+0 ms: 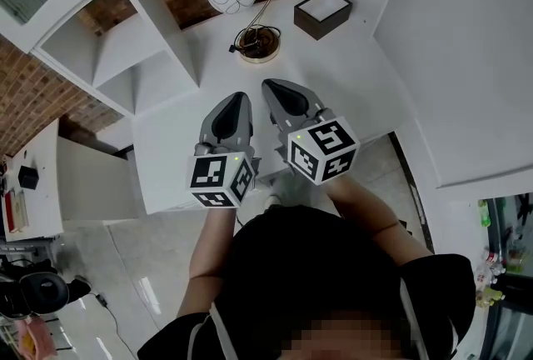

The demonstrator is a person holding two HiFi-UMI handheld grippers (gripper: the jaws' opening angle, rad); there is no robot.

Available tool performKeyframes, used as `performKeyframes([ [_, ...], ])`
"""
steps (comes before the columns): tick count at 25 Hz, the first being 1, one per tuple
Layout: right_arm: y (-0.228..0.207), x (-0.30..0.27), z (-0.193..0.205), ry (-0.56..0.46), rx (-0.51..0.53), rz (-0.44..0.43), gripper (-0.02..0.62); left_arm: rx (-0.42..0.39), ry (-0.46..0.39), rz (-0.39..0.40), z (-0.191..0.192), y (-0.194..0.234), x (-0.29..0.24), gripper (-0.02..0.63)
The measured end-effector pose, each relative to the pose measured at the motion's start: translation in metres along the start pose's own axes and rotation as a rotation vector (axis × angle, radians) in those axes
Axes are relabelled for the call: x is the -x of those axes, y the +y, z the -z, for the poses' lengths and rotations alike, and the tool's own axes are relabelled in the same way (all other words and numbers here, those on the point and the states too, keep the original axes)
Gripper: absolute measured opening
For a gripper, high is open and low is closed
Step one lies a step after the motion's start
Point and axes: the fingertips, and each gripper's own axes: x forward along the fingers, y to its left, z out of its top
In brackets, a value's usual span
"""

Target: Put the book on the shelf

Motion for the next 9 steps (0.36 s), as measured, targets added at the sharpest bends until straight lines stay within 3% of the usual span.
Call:
performKeyframes([
  [9,0.012,0.002,0.001,0.006,-0.003,-0.02,-0.004,0.005,0.016,-0.001,0.002,-0.003,0.012,0.014],
])
